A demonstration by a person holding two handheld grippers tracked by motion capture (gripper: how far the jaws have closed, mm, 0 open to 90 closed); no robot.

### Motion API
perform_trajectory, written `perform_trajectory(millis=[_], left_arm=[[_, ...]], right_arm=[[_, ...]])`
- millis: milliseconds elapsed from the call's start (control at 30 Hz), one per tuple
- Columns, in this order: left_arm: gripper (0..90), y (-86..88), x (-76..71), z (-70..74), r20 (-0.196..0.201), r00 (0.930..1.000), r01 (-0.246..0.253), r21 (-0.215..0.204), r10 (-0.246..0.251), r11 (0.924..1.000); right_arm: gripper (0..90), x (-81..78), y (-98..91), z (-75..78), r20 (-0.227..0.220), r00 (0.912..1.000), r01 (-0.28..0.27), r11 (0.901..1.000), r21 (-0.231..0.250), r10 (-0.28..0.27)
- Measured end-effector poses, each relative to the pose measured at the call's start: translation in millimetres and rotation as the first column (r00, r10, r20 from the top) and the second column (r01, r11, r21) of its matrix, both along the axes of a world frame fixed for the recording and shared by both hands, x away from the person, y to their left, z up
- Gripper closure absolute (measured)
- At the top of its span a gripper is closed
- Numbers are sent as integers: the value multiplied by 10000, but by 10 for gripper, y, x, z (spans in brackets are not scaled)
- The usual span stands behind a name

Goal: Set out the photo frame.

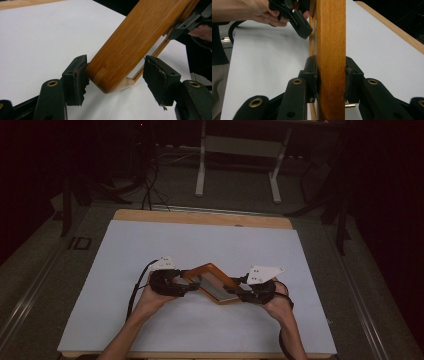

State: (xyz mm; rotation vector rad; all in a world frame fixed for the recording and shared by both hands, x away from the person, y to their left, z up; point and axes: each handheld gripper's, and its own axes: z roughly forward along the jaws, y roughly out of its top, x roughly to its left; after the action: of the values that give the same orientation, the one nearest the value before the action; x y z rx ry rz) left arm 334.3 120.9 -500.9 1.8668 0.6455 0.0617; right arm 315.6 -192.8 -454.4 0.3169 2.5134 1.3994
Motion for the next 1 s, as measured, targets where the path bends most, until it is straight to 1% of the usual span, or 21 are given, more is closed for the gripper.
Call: perform_trajectory(millis=[33,167,533,633,700,733,833,1000], left_arm=[[367,-15,11,-19,-66,9999,91,-42,-92,9999],[365,-65,35,-61,-125,9997,213,-127,-215,9997],[370,-208,47,-156,-243,9988,435,136,-432,9990],[377,-255,43,-183,-342,9981,512,30,-510,9987],[384,-265,40,-185,-344,9981,517,24,-516,9987],[384,-287,33,-190,-275,9979,586,-24,-586,9983],[420,-310,17,-186,-213,9979,618,-68,-619,9981],[443,-341,0,-176,-220,9976,647,-122,-650,9978]], right_arm=[[684,0,-1,-1,-5,10000,-7,10000,13,7],[684,3,-7,-2,-52,10000,-20,10000,39,20],[684,4,-24,-7,-107,9999,-11,10000,63,11],[684,5,-33,-8,-155,9999,-19,10000,67,20],[684,8,-38,-8,-175,9998,-63,10000,60,64],[683,10,-41,-8,-194,9998,-92,9999,59,93],[683,10,-65,-8,-290,9995,-143,9999,19,143],[683,22,-95,-10,-398,9990,-214,9998,-18,213]])
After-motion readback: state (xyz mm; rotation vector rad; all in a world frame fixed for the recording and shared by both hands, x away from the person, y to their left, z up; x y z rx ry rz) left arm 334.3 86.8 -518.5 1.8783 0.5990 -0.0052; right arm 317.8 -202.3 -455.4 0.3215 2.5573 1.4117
